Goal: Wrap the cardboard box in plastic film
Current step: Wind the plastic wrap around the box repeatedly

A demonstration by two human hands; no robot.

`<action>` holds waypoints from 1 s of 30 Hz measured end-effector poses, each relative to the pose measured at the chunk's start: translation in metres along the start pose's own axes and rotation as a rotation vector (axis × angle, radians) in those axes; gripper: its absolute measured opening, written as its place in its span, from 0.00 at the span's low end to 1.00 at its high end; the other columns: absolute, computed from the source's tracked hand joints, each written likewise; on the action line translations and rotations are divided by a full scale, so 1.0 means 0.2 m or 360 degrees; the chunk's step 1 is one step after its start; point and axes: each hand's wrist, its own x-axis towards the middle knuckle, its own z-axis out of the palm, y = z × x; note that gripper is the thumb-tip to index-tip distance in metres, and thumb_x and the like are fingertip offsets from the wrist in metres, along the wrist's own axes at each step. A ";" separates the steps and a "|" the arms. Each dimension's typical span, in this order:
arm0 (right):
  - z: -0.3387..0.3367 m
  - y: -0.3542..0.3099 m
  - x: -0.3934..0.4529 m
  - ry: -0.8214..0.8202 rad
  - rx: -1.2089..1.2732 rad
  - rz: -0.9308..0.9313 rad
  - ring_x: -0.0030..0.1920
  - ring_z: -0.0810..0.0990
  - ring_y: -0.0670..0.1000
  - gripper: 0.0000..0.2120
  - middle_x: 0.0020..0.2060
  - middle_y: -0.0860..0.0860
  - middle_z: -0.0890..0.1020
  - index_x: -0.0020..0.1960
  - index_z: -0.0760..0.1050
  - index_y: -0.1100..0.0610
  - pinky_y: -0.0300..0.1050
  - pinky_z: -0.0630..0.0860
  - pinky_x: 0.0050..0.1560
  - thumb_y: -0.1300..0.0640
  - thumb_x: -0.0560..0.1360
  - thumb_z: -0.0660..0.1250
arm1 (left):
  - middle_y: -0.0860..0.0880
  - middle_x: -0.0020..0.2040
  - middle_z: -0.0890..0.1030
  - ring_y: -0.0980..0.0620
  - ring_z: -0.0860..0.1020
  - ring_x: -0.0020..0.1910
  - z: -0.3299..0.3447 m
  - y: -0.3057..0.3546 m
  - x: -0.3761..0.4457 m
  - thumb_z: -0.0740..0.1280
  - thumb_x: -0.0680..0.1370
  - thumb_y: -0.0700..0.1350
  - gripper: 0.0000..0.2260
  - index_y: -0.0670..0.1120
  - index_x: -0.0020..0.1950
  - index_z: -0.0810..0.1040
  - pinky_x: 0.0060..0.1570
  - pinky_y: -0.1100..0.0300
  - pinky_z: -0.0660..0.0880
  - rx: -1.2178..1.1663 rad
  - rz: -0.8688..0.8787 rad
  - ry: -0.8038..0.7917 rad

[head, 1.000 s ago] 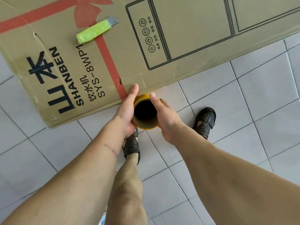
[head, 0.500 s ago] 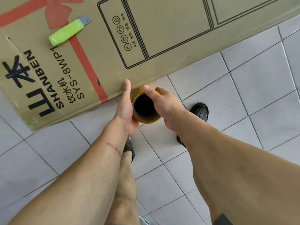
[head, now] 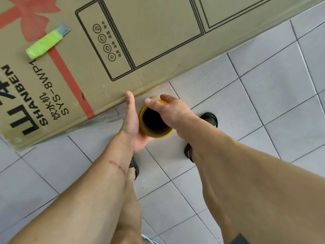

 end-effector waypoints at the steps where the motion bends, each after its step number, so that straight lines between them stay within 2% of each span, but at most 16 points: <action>1: -0.02 0.00 0.00 -0.0003 -0.0074 -0.0024 0.67 0.74 0.54 0.38 0.69 0.53 0.73 0.77 0.64 0.51 0.46 0.71 0.65 0.39 0.72 0.72 | 0.41 0.65 0.88 0.42 0.84 0.68 0.02 -0.01 0.00 0.46 0.75 0.84 0.50 0.46 0.70 0.83 0.76 0.44 0.75 0.0032 0.0002 0.0034; 3: -0.04 0.02 -0.02 -0.0014 -0.0058 -0.0013 0.68 0.73 0.53 0.40 0.70 0.52 0.73 0.77 0.63 0.50 0.44 0.70 0.63 0.38 0.71 0.72 | 0.42 0.61 0.89 0.43 0.87 0.63 0.05 0.00 0.03 0.53 0.76 0.82 0.46 0.45 0.70 0.84 0.70 0.45 0.80 0.0066 0.0064 0.0187; 5: -0.06 0.07 -0.02 -0.0016 0.0165 0.0044 0.67 0.73 0.50 0.42 0.71 0.51 0.72 0.78 0.62 0.49 0.41 0.67 0.61 0.35 0.70 0.71 | 0.40 0.60 0.89 0.41 0.88 0.60 0.09 0.02 0.04 0.58 0.78 0.80 0.44 0.43 0.68 0.85 0.64 0.45 0.83 -0.0002 0.0097 0.0226; 8: -0.08 0.09 -0.01 0.0043 0.0333 0.0049 0.67 0.72 0.47 0.38 0.71 0.48 0.72 0.77 0.63 0.46 0.43 0.67 0.67 0.32 0.73 0.66 | 0.40 0.62 0.89 0.40 0.86 0.65 0.13 0.05 0.04 0.51 0.78 0.82 0.46 0.44 0.60 0.89 0.70 0.43 0.79 -0.0114 0.0068 0.0112; 9: -0.10 0.07 0.00 0.0067 0.0294 0.0025 0.68 0.71 0.48 0.36 0.71 0.48 0.72 0.77 0.63 0.46 0.44 0.67 0.68 0.33 0.74 0.64 | 0.41 0.64 0.88 0.40 0.85 0.67 0.14 0.04 0.05 0.48 0.76 0.83 0.48 0.45 0.61 0.89 0.72 0.42 0.77 -0.0124 0.0037 0.0052; 11: -0.14 0.01 0.01 0.0078 0.0157 -0.0009 0.70 0.71 0.51 0.34 0.72 0.49 0.71 0.77 0.65 0.47 0.45 0.68 0.68 0.35 0.75 0.65 | 0.42 0.67 0.87 0.41 0.83 0.71 0.17 0.01 0.05 0.47 0.74 0.85 0.50 0.48 0.69 0.86 0.77 0.40 0.73 -0.0133 0.0015 -0.0029; 13: -0.20 -0.03 0.02 0.0085 0.0156 -0.0020 0.68 0.72 0.51 0.33 0.71 0.50 0.72 0.76 0.66 0.47 0.43 0.70 0.64 0.37 0.75 0.67 | 0.44 0.65 0.88 0.42 0.84 0.69 0.24 0.02 0.05 0.52 0.75 0.83 0.46 0.50 0.71 0.84 0.77 0.41 0.74 -0.0070 0.0045 0.0098; 15: -0.25 -0.05 0.01 0.0041 0.0270 0.0036 0.68 0.72 0.51 0.35 0.70 0.49 0.72 0.77 0.63 0.47 0.41 0.67 0.58 0.38 0.74 0.69 | 0.44 0.61 0.90 0.45 0.88 0.62 0.29 0.06 0.05 0.59 0.79 0.77 0.37 0.48 0.68 0.85 0.70 0.45 0.80 -0.0005 0.0119 0.0338; 18: -0.28 -0.05 0.00 -0.0031 0.0389 0.0110 0.62 0.73 0.49 0.38 0.70 0.50 0.73 0.78 0.62 0.47 0.41 0.65 0.55 0.39 0.73 0.71 | 0.41 0.60 0.90 0.43 0.88 0.58 0.34 0.12 0.04 0.64 0.82 0.71 0.32 0.45 0.67 0.85 0.58 0.49 0.84 0.0029 0.0094 0.0283; 21: -0.32 -0.08 0.01 -0.0011 0.0273 0.0054 0.61 0.75 0.50 0.35 0.67 0.51 0.76 0.76 0.66 0.49 0.43 0.70 0.58 0.41 0.72 0.72 | 0.39 0.64 0.88 0.41 0.86 0.64 0.36 0.12 0.03 0.58 0.78 0.79 0.43 0.43 0.69 0.84 0.64 0.45 0.81 -0.0045 -0.0061 0.0103; 23: -0.35 -0.09 0.02 0.0021 -0.0057 -0.0019 0.63 0.76 0.53 0.35 0.67 0.53 0.75 0.75 0.68 0.49 0.45 0.73 0.63 0.40 0.71 0.73 | 0.39 0.65 0.87 0.40 0.84 0.67 0.39 0.08 0.03 0.52 0.73 0.85 0.50 0.45 0.69 0.84 0.70 0.42 0.78 -0.0097 -0.0131 0.0021; 25: -0.39 -0.08 0.01 0.0058 -0.0326 -0.0081 0.66 0.75 0.54 0.37 0.69 0.53 0.73 0.75 0.67 0.50 0.46 0.72 0.65 0.38 0.71 0.72 | 0.39 0.64 0.88 0.39 0.86 0.66 0.43 0.06 0.03 0.53 0.69 0.88 0.53 0.46 0.70 0.84 0.73 0.38 0.77 -0.0039 -0.0136 0.0046; 28: -0.42 -0.05 -0.01 0.0059 -0.0171 -0.0006 0.67 0.73 0.53 0.39 0.70 0.52 0.73 0.77 0.64 0.50 0.42 0.70 0.62 0.34 0.72 0.69 | 0.42 0.59 0.90 0.39 0.89 0.58 0.46 0.04 0.09 0.66 0.58 0.87 0.56 0.46 0.70 0.84 0.66 0.39 0.83 -0.0050 -0.0048 0.0253; 29: -0.43 -0.04 -0.01 0.0064 -0.0080 0.0019 0.68 0.73 0.52 0.38 0.70 0.51 0.73 0.77 0.64 0.49 0.42 0.68 0.61 0.33 0.73 0.66 | 0.42 0.58 0.90 0.40 0.90 0.56 0.48 0.05 0.09 0.68 0.58 0.85 0.55 0.46 0.70 0.84 0.61 0.41 0.85 -0.0006 -0.0034 0.0294; 30: -0.43 -0.04 0.00 0.0078 -0.0010 0.0044 0.68 0.72 0.52 0.38 0.70 0.50 0.73 0.77 0.64 0.49 0.42 0.67 0.61 0.32 0.73 0.65 | 0.41 0.58 0.90 0.40 0.90 0.55 0.50 0.07 0.07 0.68 0.63 0.84 0.51 0.45 0.69 0.84 0.55 0.44 0.87 0.0012 -0.0025 0.0276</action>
